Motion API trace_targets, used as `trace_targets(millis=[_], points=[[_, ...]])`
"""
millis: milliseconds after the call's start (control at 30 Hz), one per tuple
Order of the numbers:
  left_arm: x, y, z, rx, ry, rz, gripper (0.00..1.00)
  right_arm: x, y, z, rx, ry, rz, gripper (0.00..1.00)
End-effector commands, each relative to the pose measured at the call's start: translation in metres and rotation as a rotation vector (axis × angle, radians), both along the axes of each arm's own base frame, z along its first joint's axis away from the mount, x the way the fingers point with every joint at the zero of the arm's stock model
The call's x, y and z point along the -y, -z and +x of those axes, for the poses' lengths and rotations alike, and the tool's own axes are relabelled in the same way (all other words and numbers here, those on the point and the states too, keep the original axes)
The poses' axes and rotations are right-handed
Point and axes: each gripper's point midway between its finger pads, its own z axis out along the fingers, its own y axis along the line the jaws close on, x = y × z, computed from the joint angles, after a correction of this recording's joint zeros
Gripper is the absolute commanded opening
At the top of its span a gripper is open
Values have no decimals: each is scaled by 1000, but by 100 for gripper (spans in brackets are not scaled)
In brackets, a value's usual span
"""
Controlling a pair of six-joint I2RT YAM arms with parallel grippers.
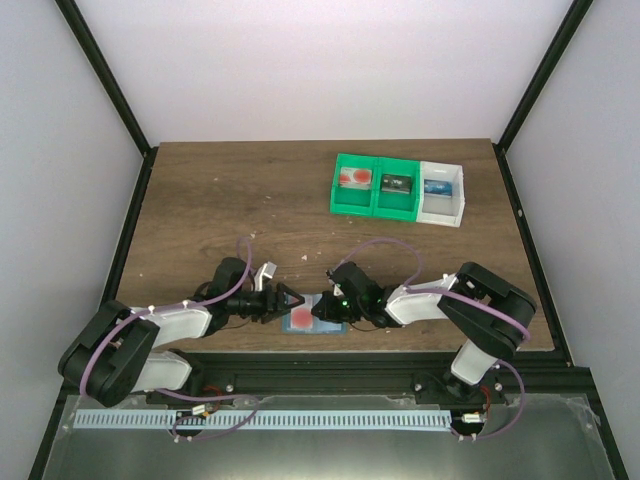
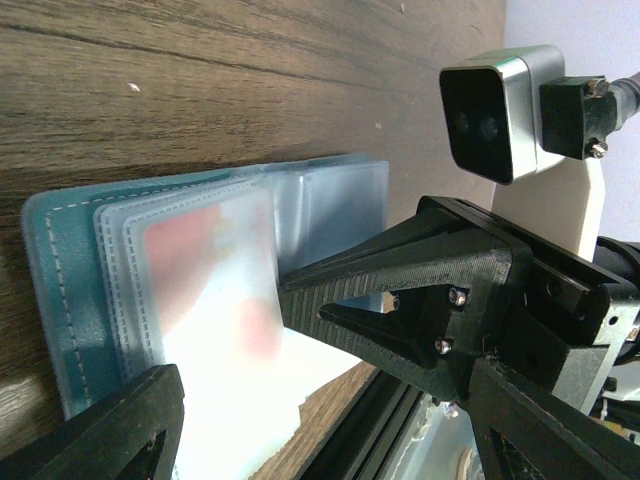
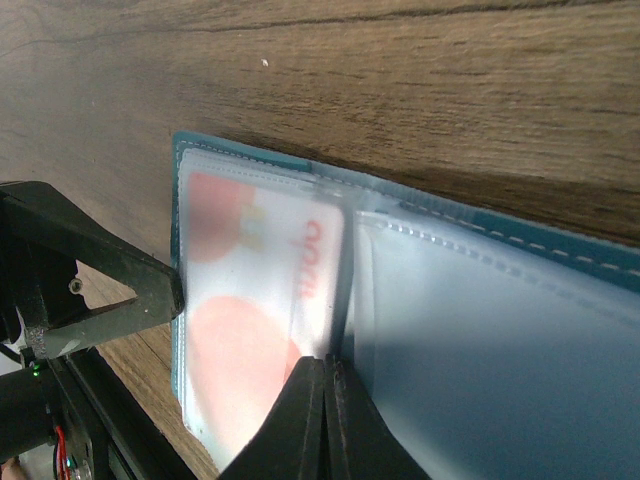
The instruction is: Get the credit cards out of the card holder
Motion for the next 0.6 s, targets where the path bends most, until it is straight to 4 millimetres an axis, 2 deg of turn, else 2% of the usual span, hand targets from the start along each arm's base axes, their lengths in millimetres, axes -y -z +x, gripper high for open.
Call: trace_targets(millis=[0,567], points=[[-1,1,5,15,-3,13,80,18,26,-12,-45,9,-100,1],[-2,2,5,1,-5,36,81,19,25,-11,-39,10,-102,0]])
